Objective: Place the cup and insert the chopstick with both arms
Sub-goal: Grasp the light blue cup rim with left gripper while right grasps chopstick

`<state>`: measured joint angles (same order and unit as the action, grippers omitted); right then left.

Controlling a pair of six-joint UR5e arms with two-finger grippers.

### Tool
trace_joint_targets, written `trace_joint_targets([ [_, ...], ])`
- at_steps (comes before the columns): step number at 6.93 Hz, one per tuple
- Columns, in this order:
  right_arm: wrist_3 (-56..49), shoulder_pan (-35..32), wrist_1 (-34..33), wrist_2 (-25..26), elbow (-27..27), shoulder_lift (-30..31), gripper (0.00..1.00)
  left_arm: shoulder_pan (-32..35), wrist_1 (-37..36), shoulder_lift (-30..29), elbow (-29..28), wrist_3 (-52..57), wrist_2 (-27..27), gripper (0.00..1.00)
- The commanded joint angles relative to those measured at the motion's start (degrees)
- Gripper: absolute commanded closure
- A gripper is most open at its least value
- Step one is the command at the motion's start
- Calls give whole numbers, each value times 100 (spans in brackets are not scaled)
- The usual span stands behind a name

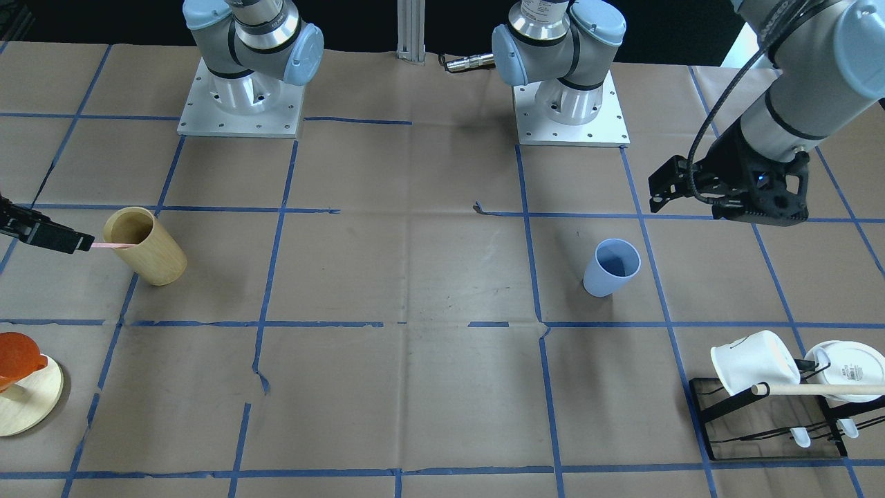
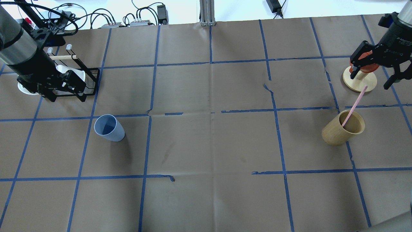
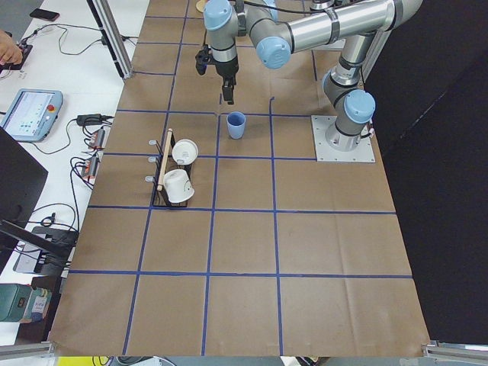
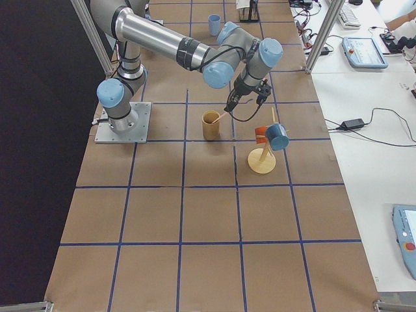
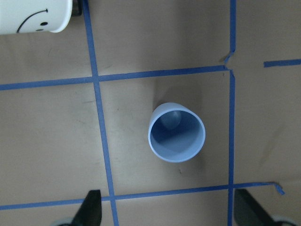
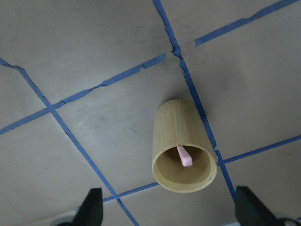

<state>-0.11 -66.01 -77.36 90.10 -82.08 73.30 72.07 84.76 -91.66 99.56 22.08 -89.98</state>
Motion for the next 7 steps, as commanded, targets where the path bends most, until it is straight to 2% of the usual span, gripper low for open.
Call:
trace_joint_targets([
  [1,-191,9,10,130,43,-263,0,-35,-1351,-79,1052,6,-2,0],
  [4,-464,35,-165,87,7,-422,1,-96,-2240,-315,1757,-2,-239,0],
  [5,-464,35,-166,86,-10,-439,2,-97,-2505,-413,1890,-2,-257,0],
  [7,-455,35,-148,95,-37,-440,7,-88,-2587,-536,1926,-20,-239,0],
])
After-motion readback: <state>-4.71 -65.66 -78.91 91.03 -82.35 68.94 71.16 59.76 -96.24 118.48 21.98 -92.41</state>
